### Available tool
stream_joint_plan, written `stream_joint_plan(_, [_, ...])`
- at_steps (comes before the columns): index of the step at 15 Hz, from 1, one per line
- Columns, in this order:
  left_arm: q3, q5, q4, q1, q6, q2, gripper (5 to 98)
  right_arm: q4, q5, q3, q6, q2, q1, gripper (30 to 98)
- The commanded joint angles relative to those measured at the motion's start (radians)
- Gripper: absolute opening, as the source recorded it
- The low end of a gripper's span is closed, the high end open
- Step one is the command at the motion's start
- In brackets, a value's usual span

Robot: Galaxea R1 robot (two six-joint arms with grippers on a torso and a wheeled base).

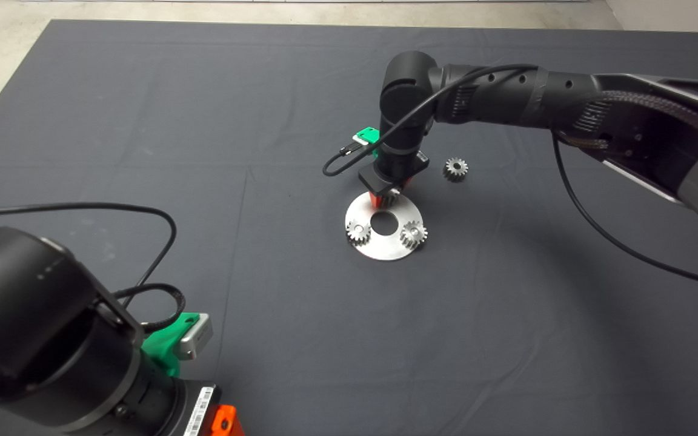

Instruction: Remove an incorrectly installed larger gear and replace it with the correct smaller gear

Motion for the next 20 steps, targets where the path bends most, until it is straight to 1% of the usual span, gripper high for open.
stream_joint_plan(1, [0.012, -0.002, -0.017, -0.005, -0.003, 0.0, 98.1, -0.035, -0.029, 0.0, 0.004, -0.003, 0.025, 52.4])
stream_joint_plan(14, [0.012, -0.002, -0.017, -0.005, -0.003, 0.0, 98.1, -0.033, -0.029, 0.017, 0.007, -0.003, 0.026, 49.4])
stream_joint_plan(20, [0.012, -0.002, -0.017, -0.005, -0.003, 0.0, 98.1, -0.032, -0.034, 0.024, 0.005, -0.003, 0.032, 48.5])
